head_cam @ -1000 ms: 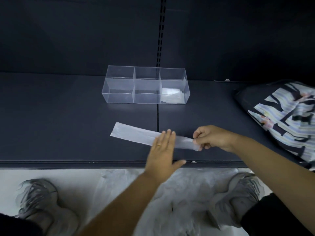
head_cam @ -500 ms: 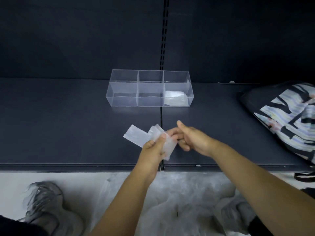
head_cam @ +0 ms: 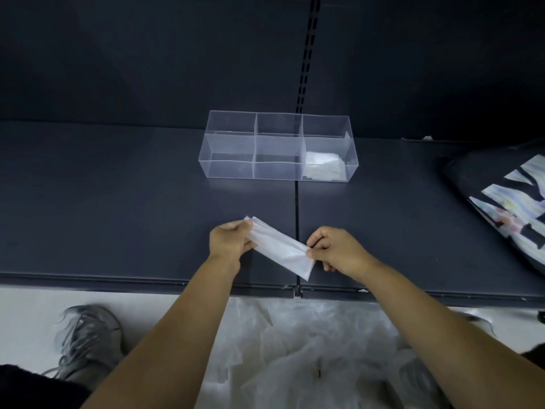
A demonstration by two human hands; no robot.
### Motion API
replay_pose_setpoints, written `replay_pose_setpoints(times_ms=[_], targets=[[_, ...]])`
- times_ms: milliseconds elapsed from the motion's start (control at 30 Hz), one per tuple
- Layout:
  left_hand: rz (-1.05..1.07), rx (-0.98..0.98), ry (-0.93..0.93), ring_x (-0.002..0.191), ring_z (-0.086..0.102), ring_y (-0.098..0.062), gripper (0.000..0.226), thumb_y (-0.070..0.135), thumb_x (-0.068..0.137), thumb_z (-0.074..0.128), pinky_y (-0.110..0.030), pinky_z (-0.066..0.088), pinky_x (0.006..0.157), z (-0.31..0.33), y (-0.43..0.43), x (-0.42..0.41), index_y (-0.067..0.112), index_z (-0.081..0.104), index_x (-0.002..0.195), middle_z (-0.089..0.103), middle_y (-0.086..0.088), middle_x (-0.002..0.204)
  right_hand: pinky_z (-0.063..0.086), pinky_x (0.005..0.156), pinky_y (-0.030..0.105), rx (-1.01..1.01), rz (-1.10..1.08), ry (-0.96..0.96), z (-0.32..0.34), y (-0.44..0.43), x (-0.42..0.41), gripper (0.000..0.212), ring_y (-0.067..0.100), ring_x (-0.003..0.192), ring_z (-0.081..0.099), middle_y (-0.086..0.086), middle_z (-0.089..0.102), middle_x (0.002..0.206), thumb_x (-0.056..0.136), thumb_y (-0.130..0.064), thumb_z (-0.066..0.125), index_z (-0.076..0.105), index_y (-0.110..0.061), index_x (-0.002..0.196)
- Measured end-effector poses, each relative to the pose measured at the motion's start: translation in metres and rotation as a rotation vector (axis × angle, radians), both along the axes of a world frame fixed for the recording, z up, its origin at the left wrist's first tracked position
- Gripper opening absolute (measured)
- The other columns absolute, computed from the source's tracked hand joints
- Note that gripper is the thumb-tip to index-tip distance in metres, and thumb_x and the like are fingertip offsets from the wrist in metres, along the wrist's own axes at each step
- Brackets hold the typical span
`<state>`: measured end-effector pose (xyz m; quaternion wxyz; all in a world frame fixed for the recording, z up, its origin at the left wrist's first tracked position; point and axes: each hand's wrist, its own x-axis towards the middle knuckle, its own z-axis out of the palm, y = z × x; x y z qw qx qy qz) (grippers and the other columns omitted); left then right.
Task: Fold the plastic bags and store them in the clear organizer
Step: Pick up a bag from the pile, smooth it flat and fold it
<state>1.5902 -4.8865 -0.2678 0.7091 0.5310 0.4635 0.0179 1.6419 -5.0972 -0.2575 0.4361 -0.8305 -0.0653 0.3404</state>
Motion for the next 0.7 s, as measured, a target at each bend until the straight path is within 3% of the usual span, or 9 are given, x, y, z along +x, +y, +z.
replay_pose_setpoints(times_ms=[67,167,267,333,400,467,533,633,700], targets=[[0.012,0.112,-0.027,0.076,0.065,-0.019,0.010,0.003,0.090,0.063,-0.021,0.057,0.056,-0.002,0.004,-0.001,0.003,0.070,0.097,0.068,-0.017,0.102,0.043,0.043,0.021,0.000,-0.008,0.016,0.001,-0.002,0.000,0.011,0.009,0.043,0.053,0.002,0.068,0.073,0.084,-0.009,0.068,0.059,-0.012,0.090],[-0.012,0.347,-0.037,0.098,0.065,-0.026,0.023,0.003,0.091,0.060,-0.035,0.053,0.091,-0.003,0.004,-0.005,0.001,0.066,0.113,0.068,-0.017,0.111,0.042,0.043,0.022,0.015,-0.018,0.042,0.004,-0.004,0.000,0.012,0.009,0.044,0.055,0.004,0.068,0.075,0.085,-0.006,0.068,0.059,-0.010,0.091],[-0.062,0.859,-0.090,0.110,0.058,-0.020,0.031,0.009,0.095,0.054,-0.021,0.039,0.098,0.008,-0.015,-0.021,0.006,0.059,0.125,0.062,-0.009,0.119,0.041,0.042,0.022,0.019,-0.024,0.067,0.007,-0.005,0.001,0.012,0.011,0.045,0.055,0.005,0.067,0.074,0.085,-0.004,0.067,0.058,-0.009,0.091],[-0.289,1.069,-0.261,0.116,0.051,-0.018,0.033,0.012,0.094,0.053,-0.015,0.029,0.101,0.012,-0.039,-0.038,0.008,0.058,0.127,0.058,-0.009,0.126,0.041,0.042,0.022,0.013,-0.018,0.075,0.008,-0.004,0.001,0.012,0.011,0.046,0.056,0.006,0.067,0.075,0.085,-0.003,0.066,0.058,-0.008,0.093],[-0.662,1.093,-0.352,0.130,0.042,-0.019,0.048,0.025,0.092,0.057,-0.014,0.018,0.109,0.004,-0.064,-0.056,0.008,0.050,0.136,0.050,-0.009,0.139,0.041,0.042,0.021,0.007,-0.014,0.076,0.010,-0.004,0.001,0.014,0.010,0.046,0.057,0.008,0.067,0.075,0.085,-0.003,0.067,0.059,-0.006,0.096],[-0.929,1.122,-0.302,0.144,0.022,-0.018,0.071,0.043,0.091,0.058,-0.019,0.006,0.116,-0.010,-0.078,-0.070,0.009,0.032,0.147,0.031,-0.006,0.154,0.041,0.043,0.020,-0.001,-0.019,0.092,0.012,-0.004,0.001,0.015,0.009,0.048,0.058,0.007,0.068,0.074,0.085,-0.005,0.067,0.060,-0.006,0.098],[-0.980,1.156,-0.269,0.147,0.010,-0.014,0.080,0.049,0.089,0.058,-0.021,-0.002,0.118,-0.019,-0.081,-0.076,0.009,0.025,0.150,0.023,-0.002,0.157,0.041,0.044,0.019,-0.013,-0.028,0.137,0.014,-0.006,0.000,0.013,0.009,0.050,0.060,0.004,0.068,0.073,0.086,-0.008,0.067,0.061,-0.008,0.098],[-0.871,1.111,-0.292,0.142,0.030,-0.016,0.063,0.027,0.089,0.065,-0.020,0.012,0.116,-0.018,-0.080,-0.074,0.010,0.040,0.144,0.039,-0.003,0.149,0.042,0.047,0.019,-0.002,-0.052,0.252,0.020,-0.011,-0.003,0.006,0.008,0.052,0.062,0.002,0.068,0.073,0.089,-0.012,0.064,0.063,-0.011,0.095],[-0.843,1.117,-0.280,0.136,0.041,-0.018,0.050,0.009,0.090,0.059,-0.020,0.023,0.112,-0.014,-0.077,-0.071,0.012,0.048,0.139,0.048,-0.005,0.144,0.043,0.046,0.018,0.068,-0.071,0.316,0.027,-0.012,-0.006,0.004,0.009,0.053,0.063,0.000,0.068,0.072,0.091,-0.013,0.062,0.063,-0.011,0.094]])
